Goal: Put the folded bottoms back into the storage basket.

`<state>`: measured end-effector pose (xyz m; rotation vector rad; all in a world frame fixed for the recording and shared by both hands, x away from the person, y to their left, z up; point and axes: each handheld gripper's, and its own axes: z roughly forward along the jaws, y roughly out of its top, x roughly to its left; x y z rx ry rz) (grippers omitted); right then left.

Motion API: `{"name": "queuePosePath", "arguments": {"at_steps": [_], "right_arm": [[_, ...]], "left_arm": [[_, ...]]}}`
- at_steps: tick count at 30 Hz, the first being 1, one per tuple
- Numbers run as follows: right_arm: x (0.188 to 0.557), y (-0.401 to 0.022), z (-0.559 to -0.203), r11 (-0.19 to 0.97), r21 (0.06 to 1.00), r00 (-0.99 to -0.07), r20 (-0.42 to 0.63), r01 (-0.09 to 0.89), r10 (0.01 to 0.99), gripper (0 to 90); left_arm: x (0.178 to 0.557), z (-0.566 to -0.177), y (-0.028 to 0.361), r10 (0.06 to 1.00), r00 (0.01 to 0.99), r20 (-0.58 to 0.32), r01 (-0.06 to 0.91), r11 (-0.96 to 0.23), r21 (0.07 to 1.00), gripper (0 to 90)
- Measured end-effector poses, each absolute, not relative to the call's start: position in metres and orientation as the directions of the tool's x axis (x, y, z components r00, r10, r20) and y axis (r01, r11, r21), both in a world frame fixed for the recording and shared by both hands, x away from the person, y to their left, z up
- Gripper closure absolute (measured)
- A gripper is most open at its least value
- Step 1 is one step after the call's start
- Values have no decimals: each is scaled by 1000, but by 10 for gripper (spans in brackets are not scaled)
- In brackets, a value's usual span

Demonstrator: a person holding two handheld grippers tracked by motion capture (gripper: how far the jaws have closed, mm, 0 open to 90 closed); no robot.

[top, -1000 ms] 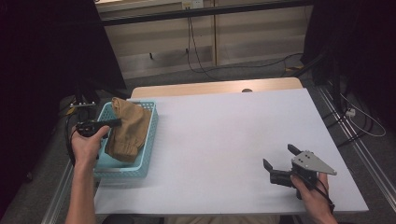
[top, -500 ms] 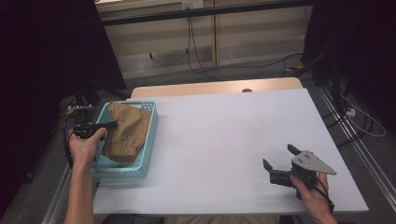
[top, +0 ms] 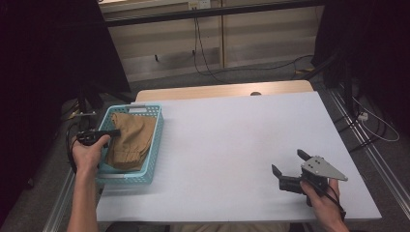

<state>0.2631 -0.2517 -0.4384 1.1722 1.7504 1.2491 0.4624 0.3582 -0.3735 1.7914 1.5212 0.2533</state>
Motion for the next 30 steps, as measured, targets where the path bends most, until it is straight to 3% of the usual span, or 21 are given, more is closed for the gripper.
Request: {"name": "queuePosePath", "arguments": {"at_steps": [30], "right_arm": [[262,-252,-438,133,953,-363,-26,273,931,24]], "left_arm": [[471,-388,347,928,263,-263,797,-56,601,854]]}}
